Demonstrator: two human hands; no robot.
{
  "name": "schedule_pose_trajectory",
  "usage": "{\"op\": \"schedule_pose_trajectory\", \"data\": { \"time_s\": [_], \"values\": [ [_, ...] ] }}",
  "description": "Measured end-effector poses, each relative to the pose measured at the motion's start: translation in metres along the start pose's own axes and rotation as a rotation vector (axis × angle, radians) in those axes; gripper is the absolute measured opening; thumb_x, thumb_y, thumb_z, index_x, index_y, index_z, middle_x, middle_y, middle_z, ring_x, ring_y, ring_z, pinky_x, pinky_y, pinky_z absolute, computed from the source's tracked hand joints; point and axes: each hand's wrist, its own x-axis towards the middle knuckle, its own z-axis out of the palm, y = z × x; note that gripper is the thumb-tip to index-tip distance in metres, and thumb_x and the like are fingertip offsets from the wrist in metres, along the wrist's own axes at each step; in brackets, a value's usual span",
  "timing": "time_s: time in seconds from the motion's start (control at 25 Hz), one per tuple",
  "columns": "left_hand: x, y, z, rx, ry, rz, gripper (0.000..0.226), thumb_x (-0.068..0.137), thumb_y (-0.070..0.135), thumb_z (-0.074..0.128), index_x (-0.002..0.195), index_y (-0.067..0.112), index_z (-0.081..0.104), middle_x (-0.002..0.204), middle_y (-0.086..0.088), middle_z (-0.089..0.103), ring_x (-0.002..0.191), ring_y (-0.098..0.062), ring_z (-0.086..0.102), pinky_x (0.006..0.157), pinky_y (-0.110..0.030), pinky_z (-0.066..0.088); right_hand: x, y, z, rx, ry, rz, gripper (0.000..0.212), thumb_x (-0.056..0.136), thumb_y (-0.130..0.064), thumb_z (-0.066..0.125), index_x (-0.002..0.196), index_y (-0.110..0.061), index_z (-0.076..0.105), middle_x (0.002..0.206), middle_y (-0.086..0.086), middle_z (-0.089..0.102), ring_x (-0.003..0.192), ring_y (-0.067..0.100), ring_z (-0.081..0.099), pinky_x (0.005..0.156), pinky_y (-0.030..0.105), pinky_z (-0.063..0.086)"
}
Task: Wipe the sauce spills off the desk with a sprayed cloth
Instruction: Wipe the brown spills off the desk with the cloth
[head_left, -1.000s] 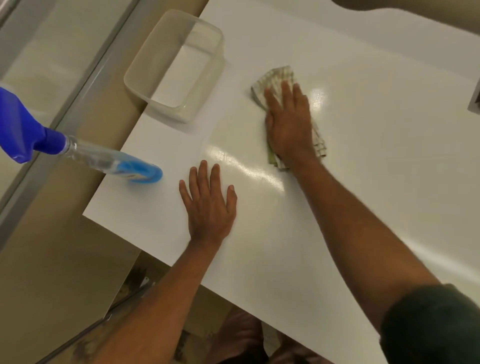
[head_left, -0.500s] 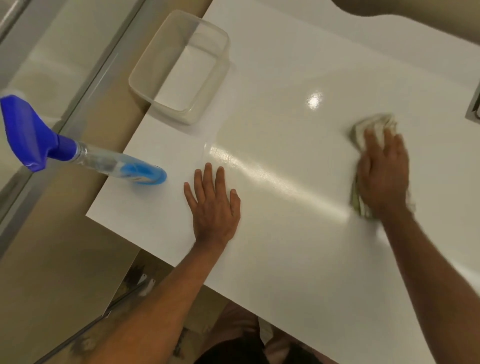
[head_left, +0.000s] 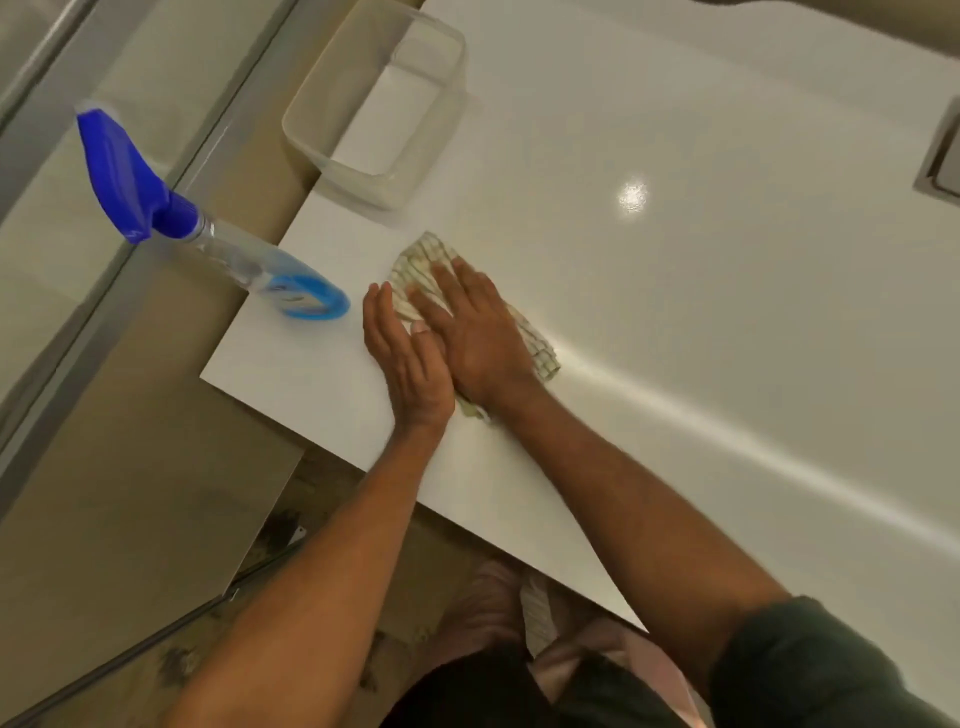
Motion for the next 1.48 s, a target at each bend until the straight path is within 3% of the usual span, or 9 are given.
{"op": "schedule_pose_trajectory", "data": {
  "time_s": [0.08, 0.28, 0.44, 0.6, 0.76, 0.96, 1.24, 1.36, 1.48],
  "values": [
    [-0.003, 0.004, -0.006, 0.062, -0.030, -0.073, 0.066, 0.103, 0.041, 0.022, 0.162, 0.014, 0.033, 0.173, -0.010, 0.023, 0.158, -0.022, 0.023, 0.130, -0.045, 0.024, -0.061, -0.010, 0.009, 0.041, -0.046, -0.073, 0.056, 0.110, -0.036, 0.045, 0.164, -0.024, 0.034, 0.173, 0.011, 0.028, 0.163, 0.033, 0.019, 0.132, 0.049, 0.016],
    [-0.040, 0.011, 0.009, 0.499, -0.408, 0.230, 0.059, 0.109, 0.040, 0.030, 0.163, 0.018, 0.035, 0.176, -0.008, 0.018, 0.163, -0.028, 0.016, 0.132, -0.057, 0.012, -0.244, 0.045, -0.004, -0.121, -0.130, -0.050, 0.059, 0.109, -0.039, 0.040, 0.166, -0.039, 0.023, 0.176, 0.001, 0.018, 0.165, 0.024, 0.007, 0.135, 0.041, 0.002],
    [-0.067, 0.017, 0.042, 0.748, -0.494, 0.410, 0.061, 0.109, 0.042, 0.034, 0.163, 0.015, 0.035, 0.176, -0.008, 0.022, 0.163, -0.034, 0.016, 0.131, -0.061, 0.010, -0.308, 0.150, -0.056, -0.134, 0.049, 0.342, 0.058, 0.109, -0.035, 0.037, 0.165, -0.040, 0.024, 0.173, 0.007, 0.028, 0.164, 0.030, 0.017, 0.128, 0.054, 0.025],
    [-0.070, 0.011, 0.048, 0.785, -0.441, 0.423, 0.064, 0.109, 0.047, 0.029, 0.164, 0.016, 0.031, 0.175, -0.008, 0.022, 0.163, -0.034, 0.018, 0.131, -0.061, 0.011, -0.226, 0.181, -0.079, -0.120, 0.316, 0.837, 0.054, 0.107, -0.027, 0.037, 0.160, -0.020, 0.043, 0.169, 0.021, 0.032, 0.157, 0.047, 0.027, 0.125, 0.057, 0.027],
    [-0.080, 0.035, 0.069, 0.747, -0.480, 0.408, 0.063, 0.109, 0.045, 0.024, 0.166, 0.016, 0.029, 0.176, -0.008, 0.020, 0.163, -0.030, 0.018, 0.131, -0.059, 0.009, -0.209, 0.093, -0.038, -0.067, 0.237, 0.629, 0.056, 0.106, -0.025, 0.042, 0.162, -0.025, 0.039, 0.174, 0.014, 0.024, 0.163, 0.038, 0.015, 0.131, 0.052, 0.017],
    [-0.108, 0.071, 0.121, 0.625, -0.629, 0.574, 0.063, 0.109, 0.042, 0.029, 0.165, 0.013, 0.031, 0.175, -0.011, 0.021, 0.162, -0.032, 0.020, 0.131, -0.060, 0.008, -0.352, 0.067, -0.017, -0.043, 0.114, 0.584, 0.058, 0.110, -0.035, 0.037, 0.166, -0.037, 0.024, 0.178, -0.001, 0.011, 0.166, 0.023, 0.004, 0.134, 0.047, 0.013],
    [-0.140, 0.081, 0.160, 0.648, -0.665, 0.778, 0.060, 0.109, 0.043, 0.034, 0.160, 0.012, 0.037, 0.172, -0.012, 0.029, 0.159, -0.034, 0.026, 0.130, -0.061, 0.014, -0.492, 0.182, -0.085, -0.071, 0.370, 1.193, 0.056, 0.108, -0.028, 0.039, 0.164, -0.029, 0.035, 0.175, 0.006, 0.025, 0.164, 0.031, 0.016, 0.129, 0.055, 0.023],
    [-0.140, 0.079, 0.163, 0.678, -0.642, 0.800, 0.060, 0.108, 0.044, 0.034, 0.159, 0.013, 0.037, 0.171, -0.010, 0.031, 0.159, -0.033, 0.027, 0.129, -0.060, 0.015, -0.483, 0.261, -0.122, -0.137, 0.464, 1.453, 0.056, 0.108, -0.023, 0.036, 0.163, -0.019, 0.037, 0.171, 0.020, 0.028, 0.160, 0.042, 0.022, 0.130, 0.052, 0.020],
    [-0.142, 0.080, 0.166, 0.698, -0.629, 0.791, 0.061, 0.108, 0.045, 0.034, 0.160, 0.014, 0.037, 0.172, -0.008, 0.030, 0.160, -0.032, 0.026, 0.130, -0.059, 0.015, -0.434, 0.319, -0.146, -0.138, 0.453, 1.591, 0.060, 0.107, -0.030, 0.027, 0.167, -0.023, 0.027, 0.174, 0.018, 0.019, 0.162, 0.041, 0.015, 0.131, 0.044, 0.014]
  ]
}}
